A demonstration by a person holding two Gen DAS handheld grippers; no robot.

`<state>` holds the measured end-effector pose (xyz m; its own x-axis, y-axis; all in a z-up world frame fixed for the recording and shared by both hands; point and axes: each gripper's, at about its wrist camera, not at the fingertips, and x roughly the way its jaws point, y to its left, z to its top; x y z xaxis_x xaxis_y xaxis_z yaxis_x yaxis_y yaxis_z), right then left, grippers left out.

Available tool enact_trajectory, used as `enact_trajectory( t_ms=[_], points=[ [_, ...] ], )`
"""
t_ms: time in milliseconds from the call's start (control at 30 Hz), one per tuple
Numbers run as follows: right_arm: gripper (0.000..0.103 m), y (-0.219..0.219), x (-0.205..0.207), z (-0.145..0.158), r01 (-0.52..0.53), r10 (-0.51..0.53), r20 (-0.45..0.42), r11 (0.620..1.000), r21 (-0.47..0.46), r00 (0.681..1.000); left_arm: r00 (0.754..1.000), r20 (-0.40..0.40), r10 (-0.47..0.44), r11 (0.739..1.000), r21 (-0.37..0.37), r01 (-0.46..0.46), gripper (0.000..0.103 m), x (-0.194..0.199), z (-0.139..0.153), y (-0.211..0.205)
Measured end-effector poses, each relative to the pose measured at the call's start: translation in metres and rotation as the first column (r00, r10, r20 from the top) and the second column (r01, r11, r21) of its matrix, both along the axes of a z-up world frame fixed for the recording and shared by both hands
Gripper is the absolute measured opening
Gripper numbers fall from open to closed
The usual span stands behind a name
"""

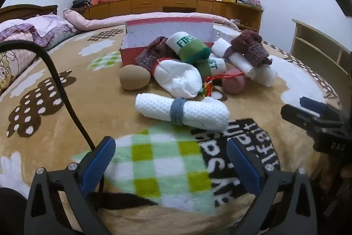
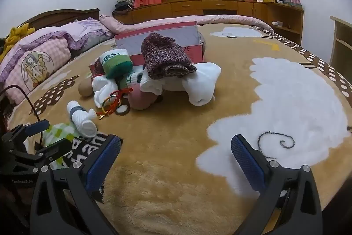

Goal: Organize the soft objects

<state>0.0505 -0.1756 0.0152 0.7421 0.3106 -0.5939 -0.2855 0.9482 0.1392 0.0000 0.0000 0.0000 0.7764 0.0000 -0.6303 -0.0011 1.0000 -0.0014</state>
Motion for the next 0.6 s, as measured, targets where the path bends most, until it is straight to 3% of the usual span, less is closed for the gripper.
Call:
enact_trajectory(
  t_ms=[600],
  points=[
    [0.103,0.004,-0.003,-0.002,-0.012,0.012,-0.005,1.0,-0.009,1.0,1.0,0.002,0.009,0.999,-0.036,-0.009,0.103,0.0,0.001,0.006]
  ],
)
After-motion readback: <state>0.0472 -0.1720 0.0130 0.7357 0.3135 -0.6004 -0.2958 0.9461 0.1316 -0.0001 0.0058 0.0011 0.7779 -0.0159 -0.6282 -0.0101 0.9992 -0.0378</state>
